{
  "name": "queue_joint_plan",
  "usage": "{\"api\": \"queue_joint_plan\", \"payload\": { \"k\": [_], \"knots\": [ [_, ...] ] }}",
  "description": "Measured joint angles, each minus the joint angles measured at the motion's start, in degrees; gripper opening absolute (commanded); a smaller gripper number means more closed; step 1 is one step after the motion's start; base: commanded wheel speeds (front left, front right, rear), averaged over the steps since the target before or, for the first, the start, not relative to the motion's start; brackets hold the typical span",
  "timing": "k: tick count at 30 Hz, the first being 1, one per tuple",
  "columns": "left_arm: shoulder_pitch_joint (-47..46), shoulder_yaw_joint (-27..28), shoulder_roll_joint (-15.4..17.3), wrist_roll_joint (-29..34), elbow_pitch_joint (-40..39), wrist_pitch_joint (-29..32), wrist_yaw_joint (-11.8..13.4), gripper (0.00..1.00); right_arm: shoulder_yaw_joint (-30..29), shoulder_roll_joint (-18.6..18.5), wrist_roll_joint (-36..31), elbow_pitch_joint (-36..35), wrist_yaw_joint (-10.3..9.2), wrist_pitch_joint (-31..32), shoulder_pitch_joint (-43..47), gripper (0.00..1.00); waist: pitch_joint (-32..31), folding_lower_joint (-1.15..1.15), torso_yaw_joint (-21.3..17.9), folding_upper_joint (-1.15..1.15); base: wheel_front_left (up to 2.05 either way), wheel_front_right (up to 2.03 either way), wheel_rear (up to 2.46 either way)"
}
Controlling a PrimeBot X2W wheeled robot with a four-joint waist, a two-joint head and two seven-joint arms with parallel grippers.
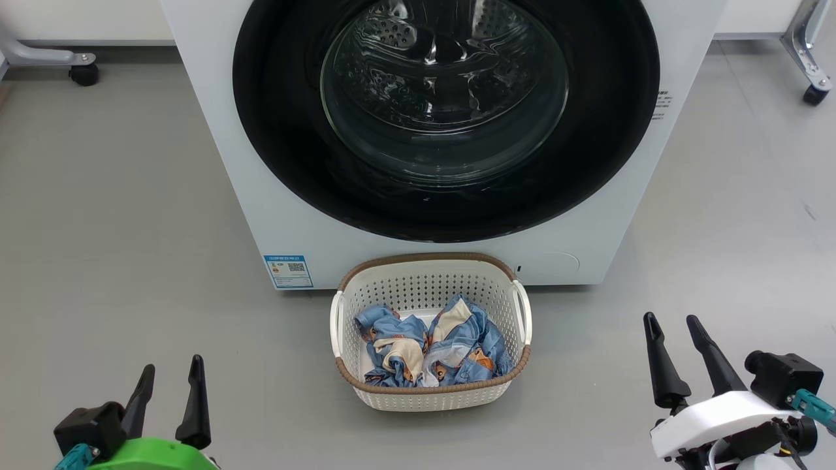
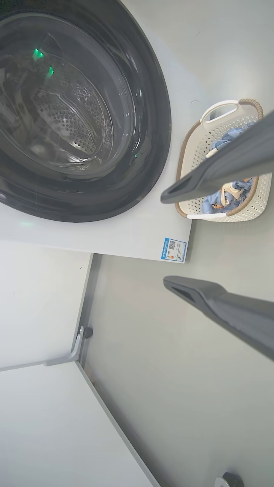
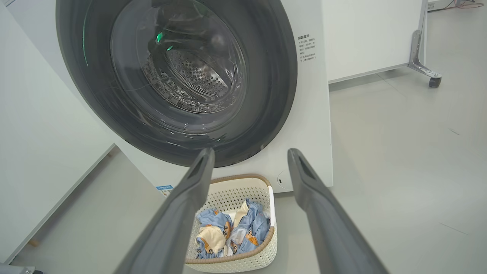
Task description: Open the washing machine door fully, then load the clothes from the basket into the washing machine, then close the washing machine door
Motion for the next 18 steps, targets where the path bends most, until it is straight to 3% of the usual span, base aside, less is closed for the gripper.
{"api": "queue_joint_plan", "payload": {
  "k": [18],
  "knots": [
    [1.38,0.3,-0.89,15.67,-2.65,-3.05,1.01,1.0,0.66,-1.0,-16.17,1.24,-0.03,-3.07,1.38,1.0,-0.04,0.0,0.25,0.0,0.0,0.0,0.0]
  ]
}}
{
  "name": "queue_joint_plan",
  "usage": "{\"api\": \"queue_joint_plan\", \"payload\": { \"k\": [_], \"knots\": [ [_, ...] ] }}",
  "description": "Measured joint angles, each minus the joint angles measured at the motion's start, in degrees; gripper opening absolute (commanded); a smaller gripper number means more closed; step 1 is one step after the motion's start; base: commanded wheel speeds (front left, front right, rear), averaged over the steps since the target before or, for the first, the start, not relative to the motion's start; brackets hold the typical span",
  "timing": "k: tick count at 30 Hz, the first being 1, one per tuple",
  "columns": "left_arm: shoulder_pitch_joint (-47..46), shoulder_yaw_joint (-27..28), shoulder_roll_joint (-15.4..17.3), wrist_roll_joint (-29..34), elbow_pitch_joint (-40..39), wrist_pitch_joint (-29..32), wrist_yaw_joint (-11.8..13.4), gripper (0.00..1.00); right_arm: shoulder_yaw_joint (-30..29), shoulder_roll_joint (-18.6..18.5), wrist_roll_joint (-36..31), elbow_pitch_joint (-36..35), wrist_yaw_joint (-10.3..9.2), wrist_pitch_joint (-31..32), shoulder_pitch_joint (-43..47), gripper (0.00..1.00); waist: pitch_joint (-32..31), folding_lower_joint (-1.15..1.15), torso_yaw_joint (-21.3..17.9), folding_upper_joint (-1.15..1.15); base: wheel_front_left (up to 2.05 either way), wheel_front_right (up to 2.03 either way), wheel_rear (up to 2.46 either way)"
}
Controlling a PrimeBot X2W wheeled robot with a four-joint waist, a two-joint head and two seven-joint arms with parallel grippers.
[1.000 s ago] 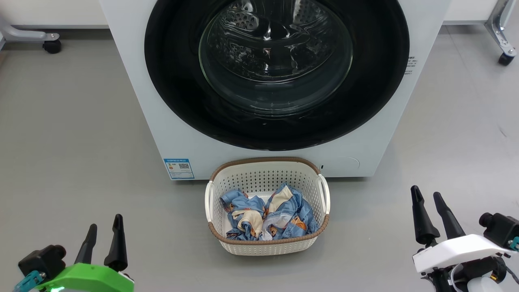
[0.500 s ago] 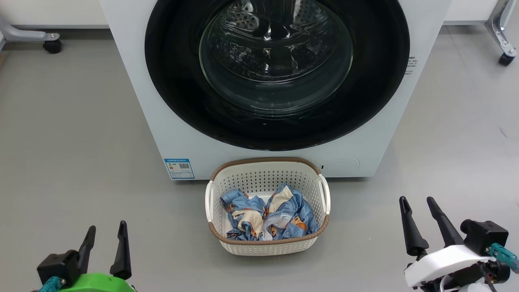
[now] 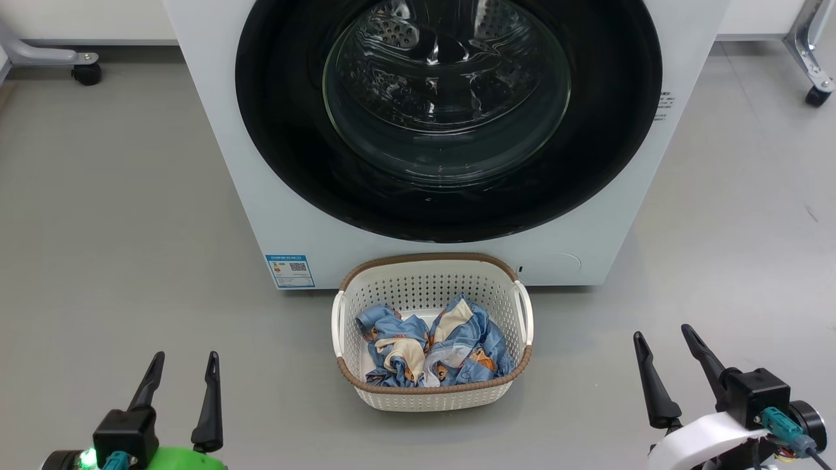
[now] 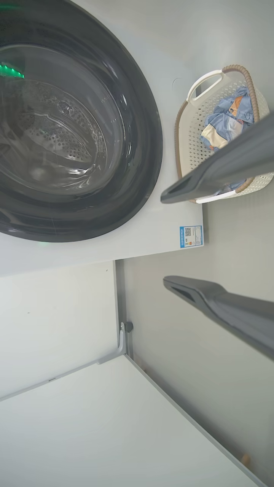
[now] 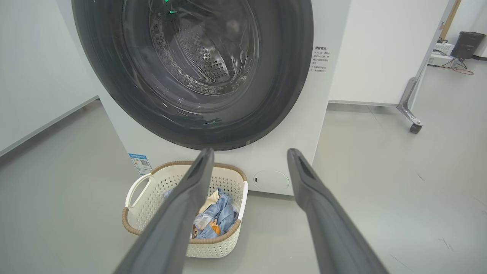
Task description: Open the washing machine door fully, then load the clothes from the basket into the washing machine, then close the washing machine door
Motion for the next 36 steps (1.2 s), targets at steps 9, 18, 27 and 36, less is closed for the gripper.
{"api": "queue_joint_plan", "payload": {
  "k": [9,18,27,36],
  "knots": [
    [0.88,0.59,-0.16,6.66,-0.9,-1.47,0.18,1.0,-0.07,0.16,-6.62,0.03,-0.53,-1.22,0.96,1.0,-0.09,0.0,-0.04,0.0,0.0,0.0,0.0],
    [1.13,2.18,-0.42,6.66,-1.11,-1.47,0.16,1.0,-3.09,0.88,-6.6,-0.37,-1.52,-1.53,0.96,1.0,-0.26,0.0,-0.23,0.0,0.0,0.0,0.0],
    [1.19,2.53,-0.67,6.66,-1.0,-1.47,-0.12,1.0,-4.07,1.13,-6.61,-0.49,-1.51,-1.63,1.04,1.0,-0.3,0.0,-0.45,0.0,0.0,0.0,0.0],
    [1.47,3.04,-1.43,6.66,-0.44,-1.47,-0.63,1.0,-4.48,1.55,-6.62,-0.49,-1.44,-1.63,1.98,1.0,-0.31,0.0,-0.51,0.0,0.0,0.0,0.0]
  ]
}}
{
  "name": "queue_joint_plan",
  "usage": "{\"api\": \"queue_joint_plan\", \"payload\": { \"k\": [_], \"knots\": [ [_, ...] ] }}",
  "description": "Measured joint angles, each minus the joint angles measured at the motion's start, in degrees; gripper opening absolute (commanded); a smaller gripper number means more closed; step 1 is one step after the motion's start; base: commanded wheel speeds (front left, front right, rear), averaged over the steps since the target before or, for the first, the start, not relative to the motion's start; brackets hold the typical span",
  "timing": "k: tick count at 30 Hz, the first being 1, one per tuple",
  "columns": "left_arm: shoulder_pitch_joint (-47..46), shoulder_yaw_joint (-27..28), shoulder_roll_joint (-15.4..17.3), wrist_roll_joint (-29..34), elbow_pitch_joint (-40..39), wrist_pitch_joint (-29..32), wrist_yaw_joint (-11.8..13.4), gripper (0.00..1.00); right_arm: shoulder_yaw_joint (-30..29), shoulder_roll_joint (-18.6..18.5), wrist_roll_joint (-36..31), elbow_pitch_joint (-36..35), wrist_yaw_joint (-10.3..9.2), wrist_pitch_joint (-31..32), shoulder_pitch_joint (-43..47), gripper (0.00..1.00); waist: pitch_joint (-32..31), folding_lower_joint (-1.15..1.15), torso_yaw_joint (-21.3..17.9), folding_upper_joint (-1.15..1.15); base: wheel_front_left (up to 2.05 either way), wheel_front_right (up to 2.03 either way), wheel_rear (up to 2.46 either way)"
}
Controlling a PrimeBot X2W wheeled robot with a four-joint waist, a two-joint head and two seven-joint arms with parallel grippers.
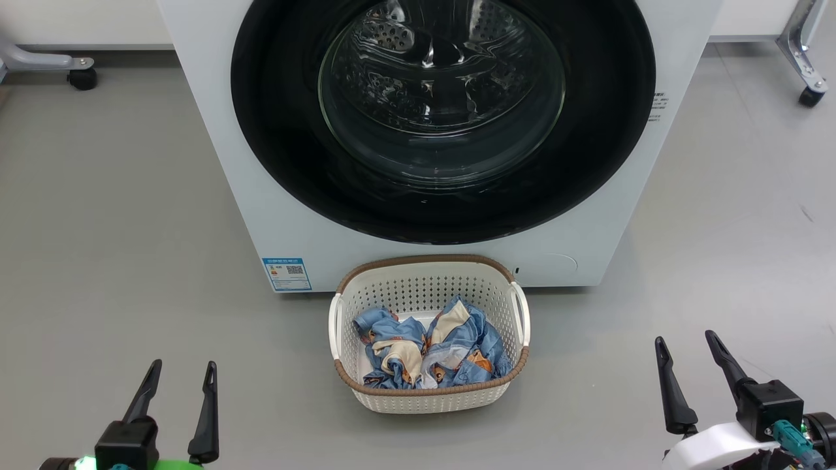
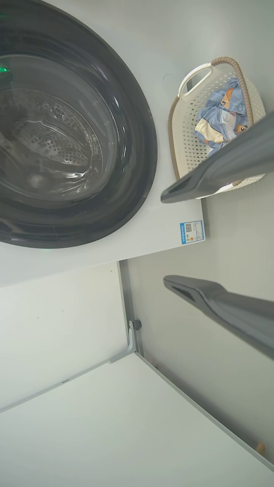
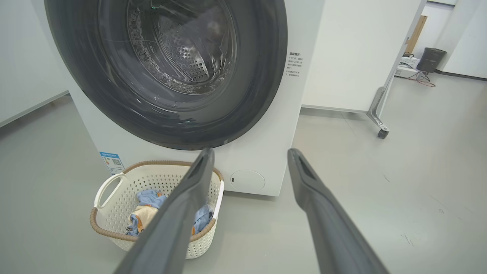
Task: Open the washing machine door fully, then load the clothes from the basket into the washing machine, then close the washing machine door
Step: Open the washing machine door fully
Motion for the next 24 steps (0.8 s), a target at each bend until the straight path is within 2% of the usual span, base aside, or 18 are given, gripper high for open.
{"api": "queue_joint_plan", "payload": {
  "k": [12,24],
  "knots": [
    [0.46,1.23,-0.2,0.0,0.11,0.0,-0.47,1.0,-0.64,0.35,-0.44,-0.07,0.45,0.0,0.02,1.0,0.15,0.0,-0.22,0.0,0.14,0.14,-0.27],
    [0.46,2.27,-0.46,0.0,-0.01,0.0,-0.54,1.0,-1.11,0.73,-0.49,-0.3,0.55,0.0,0.04,1.0,0.43,0.0,-0.5,0.0,0.41,0.41,-0.83]
  ]
}}
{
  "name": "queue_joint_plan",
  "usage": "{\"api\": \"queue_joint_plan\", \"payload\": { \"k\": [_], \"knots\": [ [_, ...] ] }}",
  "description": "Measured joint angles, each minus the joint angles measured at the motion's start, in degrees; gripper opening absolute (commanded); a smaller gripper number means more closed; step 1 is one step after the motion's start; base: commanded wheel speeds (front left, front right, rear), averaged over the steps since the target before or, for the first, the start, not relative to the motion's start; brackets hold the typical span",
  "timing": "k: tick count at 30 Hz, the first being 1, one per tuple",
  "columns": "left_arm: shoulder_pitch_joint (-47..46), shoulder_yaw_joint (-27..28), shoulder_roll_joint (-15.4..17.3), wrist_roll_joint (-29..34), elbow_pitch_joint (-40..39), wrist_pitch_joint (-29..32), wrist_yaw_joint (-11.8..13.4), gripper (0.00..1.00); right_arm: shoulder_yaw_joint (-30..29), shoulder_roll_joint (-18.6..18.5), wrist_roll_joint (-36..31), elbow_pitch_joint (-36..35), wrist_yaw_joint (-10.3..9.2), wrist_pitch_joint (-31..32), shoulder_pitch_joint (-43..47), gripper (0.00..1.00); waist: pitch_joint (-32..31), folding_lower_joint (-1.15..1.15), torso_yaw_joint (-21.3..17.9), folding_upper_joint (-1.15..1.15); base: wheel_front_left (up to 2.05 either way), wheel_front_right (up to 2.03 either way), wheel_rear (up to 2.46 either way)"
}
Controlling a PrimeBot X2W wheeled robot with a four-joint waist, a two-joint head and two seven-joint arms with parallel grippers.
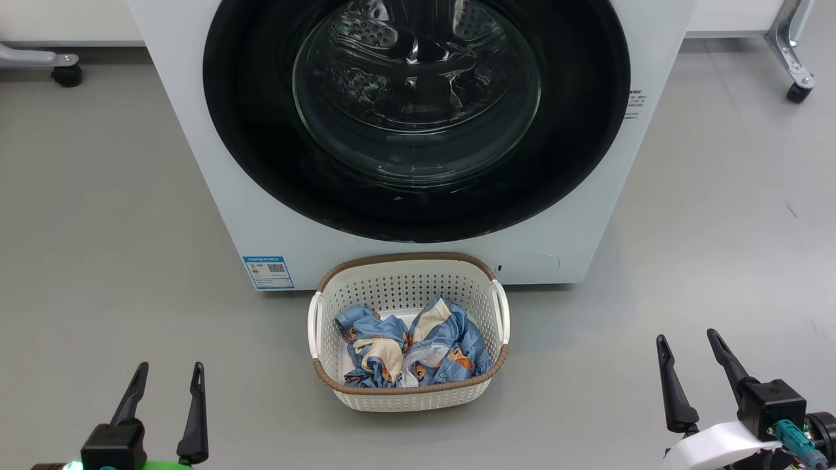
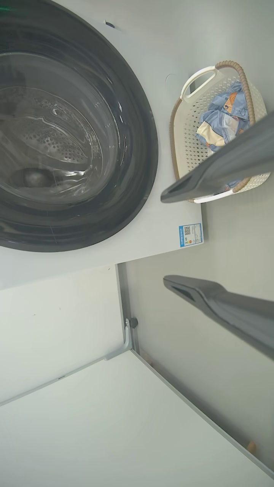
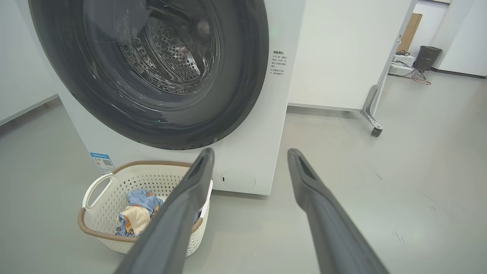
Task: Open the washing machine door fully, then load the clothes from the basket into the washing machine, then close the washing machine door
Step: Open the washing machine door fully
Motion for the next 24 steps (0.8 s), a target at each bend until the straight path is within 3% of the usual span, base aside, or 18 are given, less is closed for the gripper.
{"api": "queue_joint_plan", "payload": {
  "k": [24],
  "knots": [
    [-0.24,1.78,-0.78,-0.3,-1.65,0.0,-0.54,1.0,-0.65,0.89,-0.43,-0.05,0.47,0.0,0.01,1.0,1.27,0.0,0.02,0.0,0.7,0.7,-1.41]
  ]
}}
